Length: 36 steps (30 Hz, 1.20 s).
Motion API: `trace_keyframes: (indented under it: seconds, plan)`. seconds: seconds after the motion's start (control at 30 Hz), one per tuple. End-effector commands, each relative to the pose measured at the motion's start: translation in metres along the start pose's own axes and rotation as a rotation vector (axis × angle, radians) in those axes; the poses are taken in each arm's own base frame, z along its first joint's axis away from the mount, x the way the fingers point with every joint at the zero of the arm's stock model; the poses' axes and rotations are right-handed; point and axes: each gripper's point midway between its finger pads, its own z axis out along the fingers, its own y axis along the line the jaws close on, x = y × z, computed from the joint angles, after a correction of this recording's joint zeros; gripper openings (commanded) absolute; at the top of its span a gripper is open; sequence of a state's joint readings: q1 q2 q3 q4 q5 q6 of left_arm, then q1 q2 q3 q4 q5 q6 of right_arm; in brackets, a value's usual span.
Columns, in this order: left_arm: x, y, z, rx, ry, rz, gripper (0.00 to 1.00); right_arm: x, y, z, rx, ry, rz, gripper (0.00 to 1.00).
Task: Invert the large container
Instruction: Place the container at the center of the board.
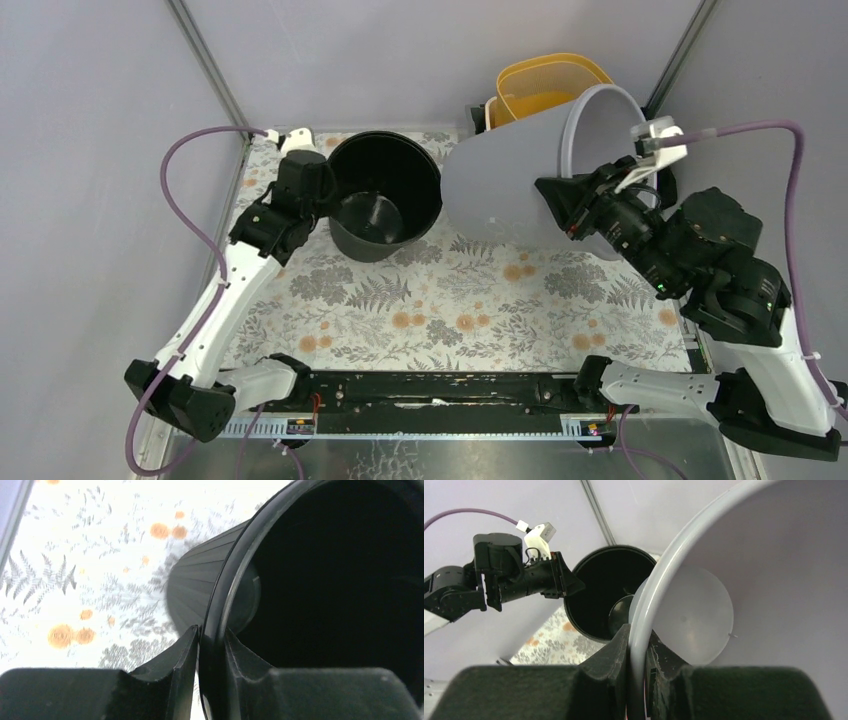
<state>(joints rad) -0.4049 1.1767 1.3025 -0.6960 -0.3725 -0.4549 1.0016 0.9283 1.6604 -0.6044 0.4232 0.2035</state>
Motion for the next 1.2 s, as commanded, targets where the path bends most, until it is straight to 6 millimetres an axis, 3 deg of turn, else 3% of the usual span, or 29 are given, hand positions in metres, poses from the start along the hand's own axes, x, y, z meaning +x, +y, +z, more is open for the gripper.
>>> trace_keyframes:
  seconds: [0.0, 0.37, 0.53, 0.6, 0.8, 1.17]
  plan:
    - [0.073, 0.022, 0.012, -0.045, 0.252, 0.042, 0.30, -0.008, 0.011, 0.002, -0.043, 0.007, -0.022, 0.00]
    - [0.073, 0.035, 0.015, -0.034, 0.254, -0.031, 0.37, 0.062, 0.026, 0.014, -0.121, 0.243, -0.059, 0.00]
    - [0.071, 0.033, 0.018, -0.021, 0.268, -0.027, 0.38, 0.078, 0.029, 0.015, -0.138, 0.287, -0.062, 0.00]
    - [0.066, 0.031, 0.017, -0.016, 0.269, -0.023, 0.44, 0.083, 0.029, 0.014, -0.144, 0.306, -0.065, 0.00]
    - [0.060, 0.028, 0.012, -0.001, 0.269, -0.013, 0.57, 0.108, 0.024, 0.017, -0.130, 0.360, -0.083, 0.00]
    - [0.048, 0.014, 0.012, 0.050, 0.275, -0.022, 0.65, 0.153, 0.003, 0.030, -0.028, 0.445, -0.142, 0.00]
